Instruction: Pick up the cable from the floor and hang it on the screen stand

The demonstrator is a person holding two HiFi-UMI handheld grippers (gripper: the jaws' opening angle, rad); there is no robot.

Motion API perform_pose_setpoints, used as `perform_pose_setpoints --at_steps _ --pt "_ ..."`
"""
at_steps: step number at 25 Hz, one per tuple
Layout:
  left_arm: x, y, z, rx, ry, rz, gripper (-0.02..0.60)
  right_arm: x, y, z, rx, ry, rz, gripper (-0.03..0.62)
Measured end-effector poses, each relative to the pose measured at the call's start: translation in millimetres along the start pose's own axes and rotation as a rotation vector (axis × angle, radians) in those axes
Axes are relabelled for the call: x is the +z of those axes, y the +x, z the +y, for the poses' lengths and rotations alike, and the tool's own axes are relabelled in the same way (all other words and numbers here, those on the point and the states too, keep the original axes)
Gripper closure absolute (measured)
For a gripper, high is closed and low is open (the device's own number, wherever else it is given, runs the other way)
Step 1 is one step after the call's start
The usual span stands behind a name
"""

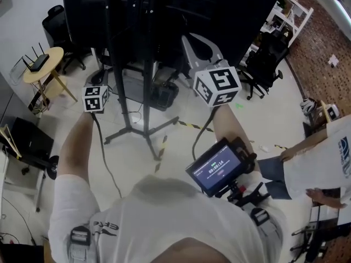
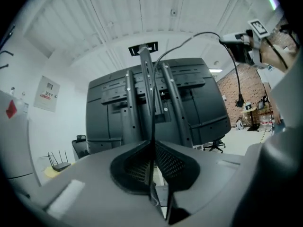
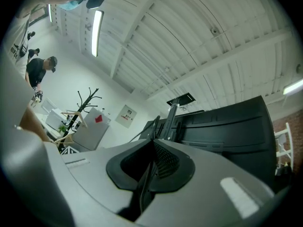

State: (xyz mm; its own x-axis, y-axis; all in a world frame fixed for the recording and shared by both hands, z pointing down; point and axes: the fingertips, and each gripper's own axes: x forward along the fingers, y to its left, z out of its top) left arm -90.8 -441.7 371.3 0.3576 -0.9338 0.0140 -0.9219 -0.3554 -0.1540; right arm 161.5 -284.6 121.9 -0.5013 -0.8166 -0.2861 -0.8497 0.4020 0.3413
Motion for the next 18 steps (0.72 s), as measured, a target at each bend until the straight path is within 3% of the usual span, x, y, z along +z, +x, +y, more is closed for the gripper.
perform_pose_setpoints --at_steps 7,13,18 --pt "91 -25 70 0.090 0.009 -0.069 0.556 -29 9 -32 -0.053 0.044 0.039 0.569" --pt "155 -30 96 0.106 0.027 -0.081 0.557 -47 26 -52 -0.078 0.086 0.054 0.569" --pt "187 -24 104 0.129 0.043 -0.090 0.558 -54 41 -63 -0.080 0.101 0.045 0.569"
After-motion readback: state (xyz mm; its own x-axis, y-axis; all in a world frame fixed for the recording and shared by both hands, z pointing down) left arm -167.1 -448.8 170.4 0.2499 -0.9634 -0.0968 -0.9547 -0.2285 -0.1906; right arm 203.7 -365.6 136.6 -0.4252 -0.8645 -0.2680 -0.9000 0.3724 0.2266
